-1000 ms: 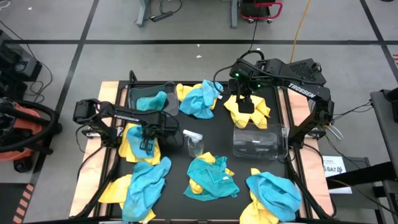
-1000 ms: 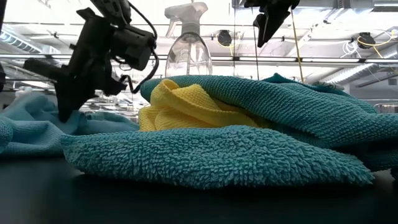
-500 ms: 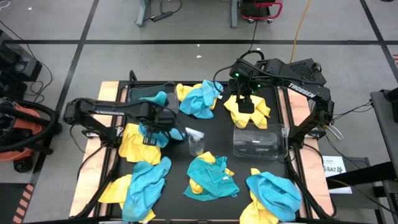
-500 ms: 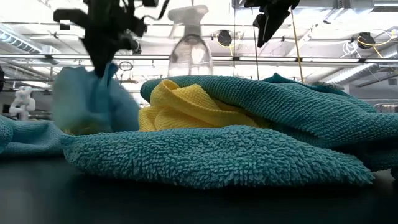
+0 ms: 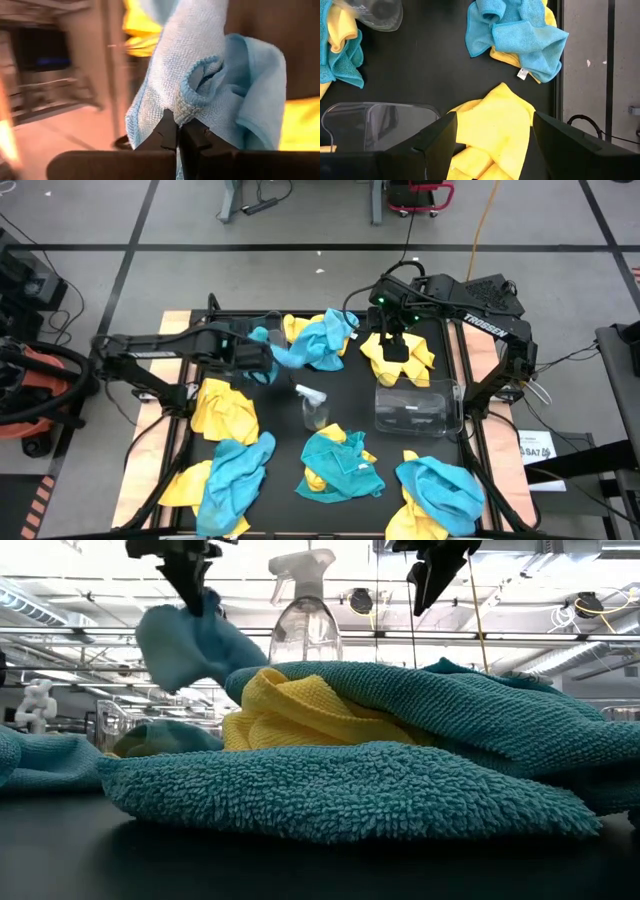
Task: Sort microfiber towel by color & place in baskets
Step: Put the blue microfiber towel into the top transparent bin
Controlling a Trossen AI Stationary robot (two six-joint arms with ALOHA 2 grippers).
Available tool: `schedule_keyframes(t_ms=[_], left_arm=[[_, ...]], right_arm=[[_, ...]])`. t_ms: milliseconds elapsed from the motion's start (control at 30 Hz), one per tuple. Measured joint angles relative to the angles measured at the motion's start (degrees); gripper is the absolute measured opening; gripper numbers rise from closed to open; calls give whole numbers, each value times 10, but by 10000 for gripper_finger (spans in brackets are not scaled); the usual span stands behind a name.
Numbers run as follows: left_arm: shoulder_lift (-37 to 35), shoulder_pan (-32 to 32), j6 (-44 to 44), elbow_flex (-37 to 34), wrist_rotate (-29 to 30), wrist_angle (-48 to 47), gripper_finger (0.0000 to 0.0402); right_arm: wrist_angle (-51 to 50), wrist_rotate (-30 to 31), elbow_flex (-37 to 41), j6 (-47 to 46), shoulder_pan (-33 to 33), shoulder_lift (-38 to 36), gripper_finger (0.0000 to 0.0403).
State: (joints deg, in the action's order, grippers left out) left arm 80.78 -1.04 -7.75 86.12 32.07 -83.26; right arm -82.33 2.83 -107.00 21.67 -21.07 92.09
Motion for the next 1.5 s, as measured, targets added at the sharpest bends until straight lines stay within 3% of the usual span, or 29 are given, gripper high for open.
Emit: schedule_keyframes(t_ms=[233,467,567,767,1333,1500], left_arm=[[-3,-35,13,4,130,2,0],[-3,-101,15,4,138,8,0],[-3,-127,15,3,119,11,0],[-3,-178,-3,-8,25,14,0],[4,-275,-85,-119,-41,126,0],[28,-294,-97,-127,-96,157,0]], right_arm=[[1,0,0,-3,0,0,254],[2,-1,0,-10,0,0,254],[2,-2,0,-11,0,0,254],[2,-2,0,-11,0,0,254],[8,-2,0,-10,0,0,254],[10,-2,0,-14,1,0,254]])
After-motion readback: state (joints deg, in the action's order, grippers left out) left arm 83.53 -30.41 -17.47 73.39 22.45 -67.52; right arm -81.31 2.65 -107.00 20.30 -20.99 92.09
